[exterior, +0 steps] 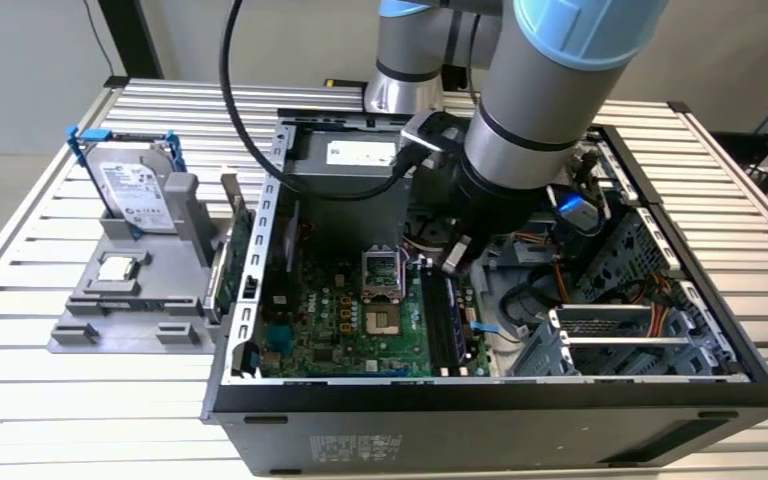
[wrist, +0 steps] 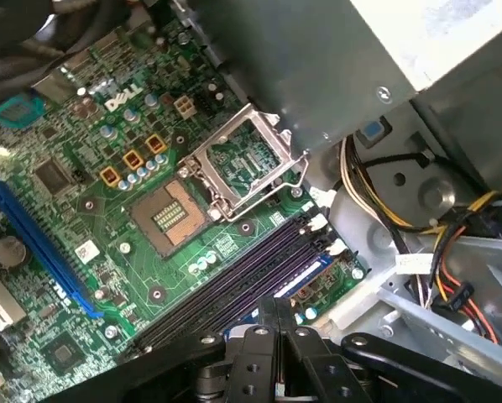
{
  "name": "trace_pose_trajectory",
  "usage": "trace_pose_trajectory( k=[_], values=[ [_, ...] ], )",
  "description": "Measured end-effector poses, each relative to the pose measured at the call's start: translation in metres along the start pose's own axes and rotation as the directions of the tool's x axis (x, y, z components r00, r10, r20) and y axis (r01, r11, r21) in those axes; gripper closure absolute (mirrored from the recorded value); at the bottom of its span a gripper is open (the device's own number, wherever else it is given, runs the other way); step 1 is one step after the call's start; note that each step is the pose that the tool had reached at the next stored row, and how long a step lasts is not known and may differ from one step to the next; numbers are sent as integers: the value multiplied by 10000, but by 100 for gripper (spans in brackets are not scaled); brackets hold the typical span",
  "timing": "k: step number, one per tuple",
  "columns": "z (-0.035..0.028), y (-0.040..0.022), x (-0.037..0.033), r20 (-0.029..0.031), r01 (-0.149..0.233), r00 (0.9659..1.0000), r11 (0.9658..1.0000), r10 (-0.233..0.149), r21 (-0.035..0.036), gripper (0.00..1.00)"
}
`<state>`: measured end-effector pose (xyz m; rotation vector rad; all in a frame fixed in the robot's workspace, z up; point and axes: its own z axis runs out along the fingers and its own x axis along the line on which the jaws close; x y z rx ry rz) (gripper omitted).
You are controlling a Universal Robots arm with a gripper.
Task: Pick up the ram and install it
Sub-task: 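Press down the ram until it locks into place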
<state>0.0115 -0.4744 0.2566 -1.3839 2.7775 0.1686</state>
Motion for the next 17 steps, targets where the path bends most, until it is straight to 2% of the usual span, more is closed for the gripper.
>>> trace_pose_trajectory(
  k=[1,6,11,14,17],
  values=[
    [0,-18,-14,2,483,9988,9988,-483,-67,100],
    [0,-36,-27,-10,973,9953,9952,-973,-126,100],
    [-1,-58,-44,-31,1472,9891,9889,-1473,-179,100],
    [-1,-60,-45,-51,1815,9834,9832,-1816,-203,100],
    [0,-62,-46,-48,2217,9751,9749,-2218,-184,100]
  ],
)
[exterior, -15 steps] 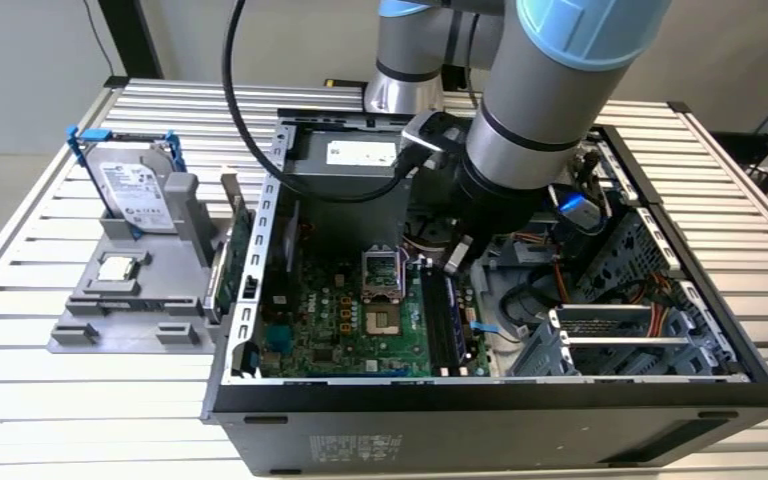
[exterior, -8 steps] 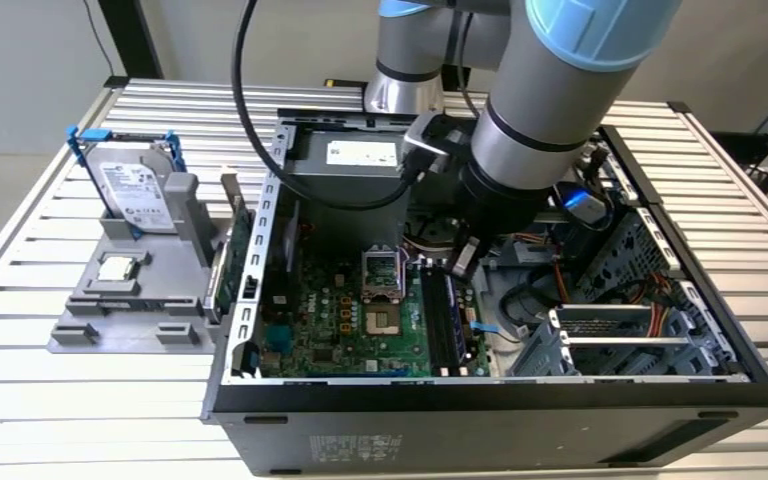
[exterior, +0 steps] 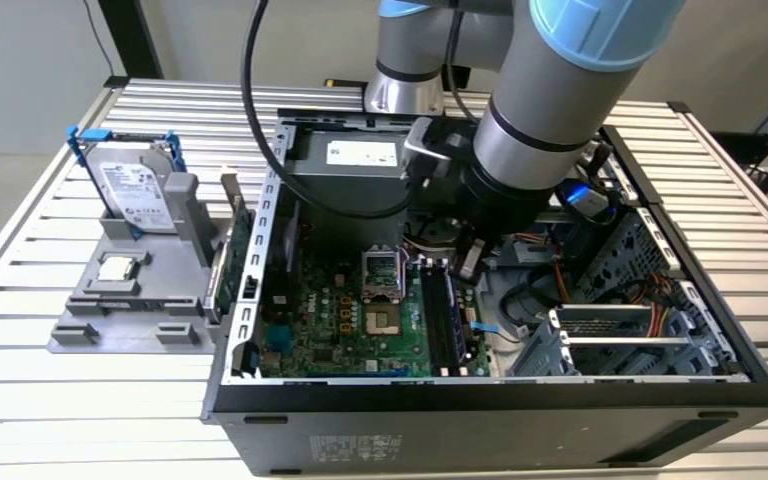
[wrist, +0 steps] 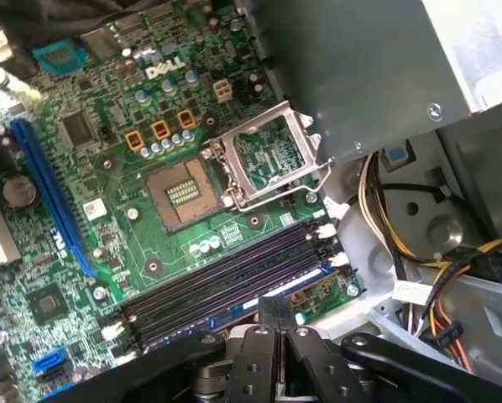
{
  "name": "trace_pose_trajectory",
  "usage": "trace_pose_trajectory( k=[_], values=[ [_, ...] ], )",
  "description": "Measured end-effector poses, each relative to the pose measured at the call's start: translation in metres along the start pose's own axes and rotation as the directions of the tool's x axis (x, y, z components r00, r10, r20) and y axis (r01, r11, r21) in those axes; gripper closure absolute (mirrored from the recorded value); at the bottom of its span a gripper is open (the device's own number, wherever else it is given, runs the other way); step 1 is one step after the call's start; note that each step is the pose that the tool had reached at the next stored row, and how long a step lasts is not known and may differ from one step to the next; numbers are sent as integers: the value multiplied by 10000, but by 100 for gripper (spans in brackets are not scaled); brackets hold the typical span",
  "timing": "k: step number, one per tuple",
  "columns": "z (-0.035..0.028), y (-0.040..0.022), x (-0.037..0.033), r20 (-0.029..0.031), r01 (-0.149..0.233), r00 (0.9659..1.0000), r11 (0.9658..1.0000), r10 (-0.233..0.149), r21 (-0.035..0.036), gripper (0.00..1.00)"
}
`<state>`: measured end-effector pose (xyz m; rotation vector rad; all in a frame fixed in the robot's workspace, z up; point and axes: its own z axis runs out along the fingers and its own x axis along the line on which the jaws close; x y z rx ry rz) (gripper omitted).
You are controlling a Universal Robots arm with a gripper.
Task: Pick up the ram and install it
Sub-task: 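Press down the ram until it locks into place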
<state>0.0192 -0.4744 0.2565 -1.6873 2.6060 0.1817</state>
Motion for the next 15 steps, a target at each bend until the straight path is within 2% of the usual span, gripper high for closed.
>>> trace_pose_trajectory(
  k=[3,7,12,15],
  values=[
    [0,1,0,-25,505,9987,9987,-505,-9,100],
    [0,1,0,-62,1169,9931,9931,-1169,-48,100],
    [0,0,0,-109,1965,9804,9804,-1966,-111,100],
    [-1,1,0,-131,2440,9696,9697,-2442,-134,100]
  ],
)
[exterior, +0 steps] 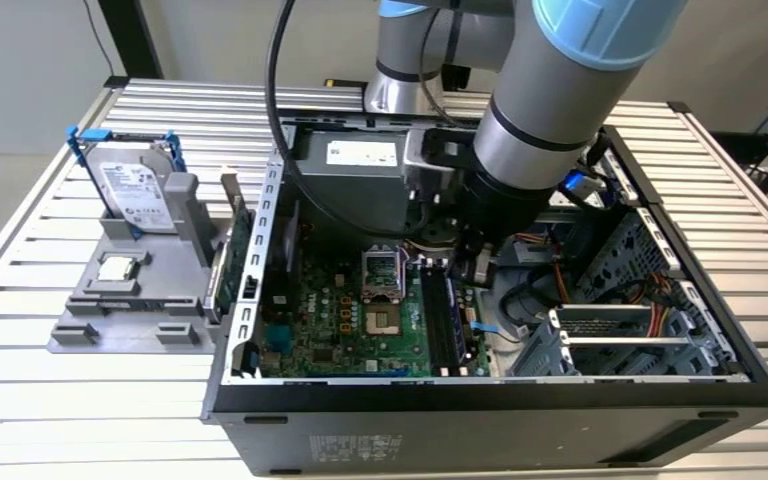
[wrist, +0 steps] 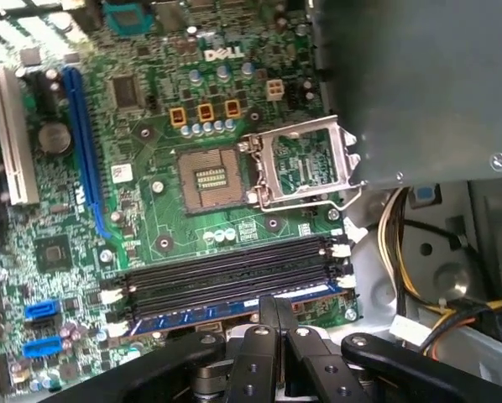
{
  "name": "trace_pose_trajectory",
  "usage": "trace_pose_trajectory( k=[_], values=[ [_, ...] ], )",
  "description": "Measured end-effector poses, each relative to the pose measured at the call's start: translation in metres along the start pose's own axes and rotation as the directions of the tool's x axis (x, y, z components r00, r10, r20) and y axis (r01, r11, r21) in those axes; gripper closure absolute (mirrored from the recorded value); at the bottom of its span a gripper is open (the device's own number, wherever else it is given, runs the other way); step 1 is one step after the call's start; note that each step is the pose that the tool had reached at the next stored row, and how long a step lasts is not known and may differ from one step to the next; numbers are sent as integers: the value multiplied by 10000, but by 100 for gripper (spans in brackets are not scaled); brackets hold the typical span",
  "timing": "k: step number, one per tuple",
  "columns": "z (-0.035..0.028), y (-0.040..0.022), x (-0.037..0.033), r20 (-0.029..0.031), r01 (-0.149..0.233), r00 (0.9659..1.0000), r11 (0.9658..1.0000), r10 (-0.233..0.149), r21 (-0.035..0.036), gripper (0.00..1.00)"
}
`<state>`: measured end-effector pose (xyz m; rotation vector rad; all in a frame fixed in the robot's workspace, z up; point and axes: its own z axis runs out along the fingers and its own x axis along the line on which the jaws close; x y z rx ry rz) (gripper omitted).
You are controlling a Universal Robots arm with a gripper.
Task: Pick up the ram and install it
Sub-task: 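Press down the ram until it locks into place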
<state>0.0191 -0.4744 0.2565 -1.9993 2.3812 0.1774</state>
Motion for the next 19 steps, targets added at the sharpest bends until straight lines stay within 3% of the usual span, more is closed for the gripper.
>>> trace_pose_trajectory(
  k=[4,10,14,19],
  values=[
    [2,0,0,-19,643,9979,9979,-643,69,100],
    [11,-1,1,-35,1356,9908,9899,-1356,404,100],
    [13,-2,3,-31,1375,9905,9896,-1374,432,100],
    [93,-13,40,-35,1438,9896,9887,-1438,426,100]
  ],
)
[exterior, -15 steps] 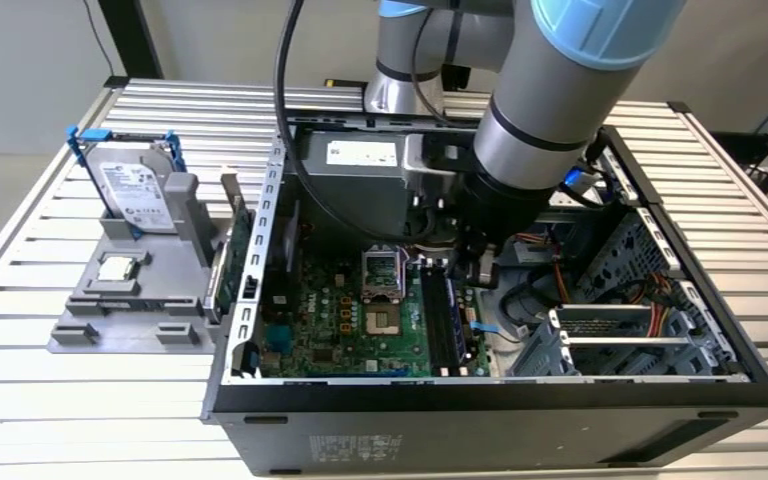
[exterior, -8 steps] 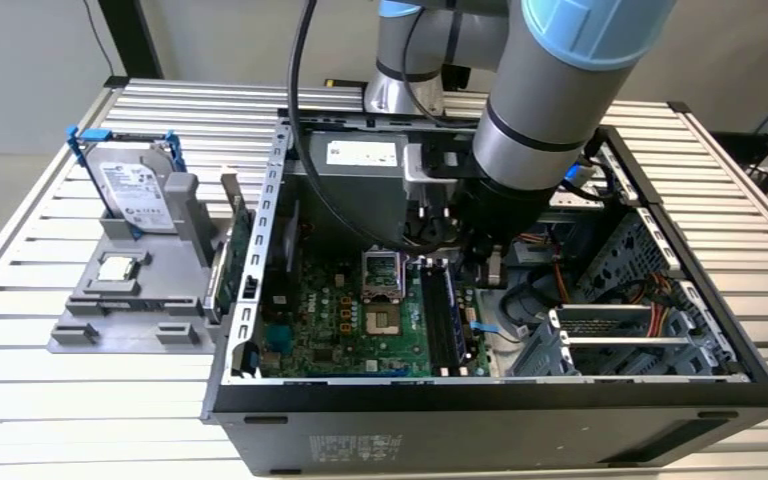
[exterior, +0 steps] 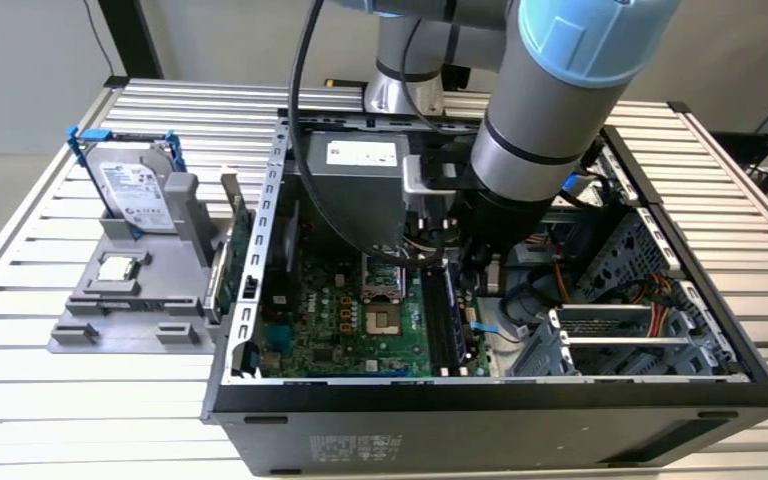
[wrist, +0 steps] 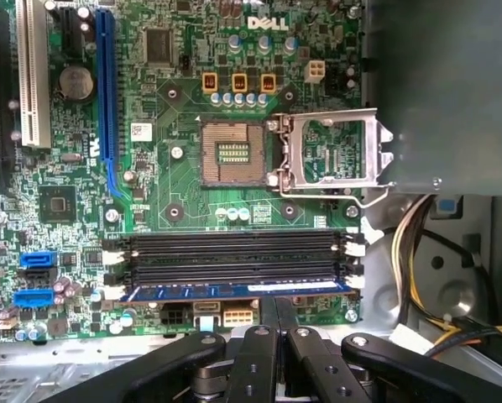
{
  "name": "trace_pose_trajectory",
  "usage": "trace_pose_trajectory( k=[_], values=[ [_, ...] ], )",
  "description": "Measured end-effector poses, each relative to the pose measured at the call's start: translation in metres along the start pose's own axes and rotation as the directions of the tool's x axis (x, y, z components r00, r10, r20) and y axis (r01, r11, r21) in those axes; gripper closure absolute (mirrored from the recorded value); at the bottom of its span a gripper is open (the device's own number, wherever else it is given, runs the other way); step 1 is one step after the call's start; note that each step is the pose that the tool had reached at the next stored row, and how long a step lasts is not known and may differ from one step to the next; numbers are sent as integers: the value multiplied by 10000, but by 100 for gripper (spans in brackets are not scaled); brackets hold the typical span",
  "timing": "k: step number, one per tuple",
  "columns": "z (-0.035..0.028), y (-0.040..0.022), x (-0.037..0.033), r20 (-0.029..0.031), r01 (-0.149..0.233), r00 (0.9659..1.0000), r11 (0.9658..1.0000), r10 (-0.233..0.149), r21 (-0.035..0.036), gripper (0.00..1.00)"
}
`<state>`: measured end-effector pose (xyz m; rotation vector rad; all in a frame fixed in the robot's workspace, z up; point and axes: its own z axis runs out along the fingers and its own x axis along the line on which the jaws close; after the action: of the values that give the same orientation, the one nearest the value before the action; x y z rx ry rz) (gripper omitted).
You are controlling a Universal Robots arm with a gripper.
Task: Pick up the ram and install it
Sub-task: 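Press down the ram until it locks into place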
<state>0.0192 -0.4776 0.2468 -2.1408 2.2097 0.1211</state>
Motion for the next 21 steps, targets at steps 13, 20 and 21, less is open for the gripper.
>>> trace_pose_trajectory(
  k=[13,20,21],
  values=[
    [152,-4,90,-11,21,10000,10000,-21,-2,100],
    [271,-6,123,-24,20,10000,10000,-20,-5,100],
    [289,-6,127,-25,20,10000,10000,-20,-6,100]
  ],
)
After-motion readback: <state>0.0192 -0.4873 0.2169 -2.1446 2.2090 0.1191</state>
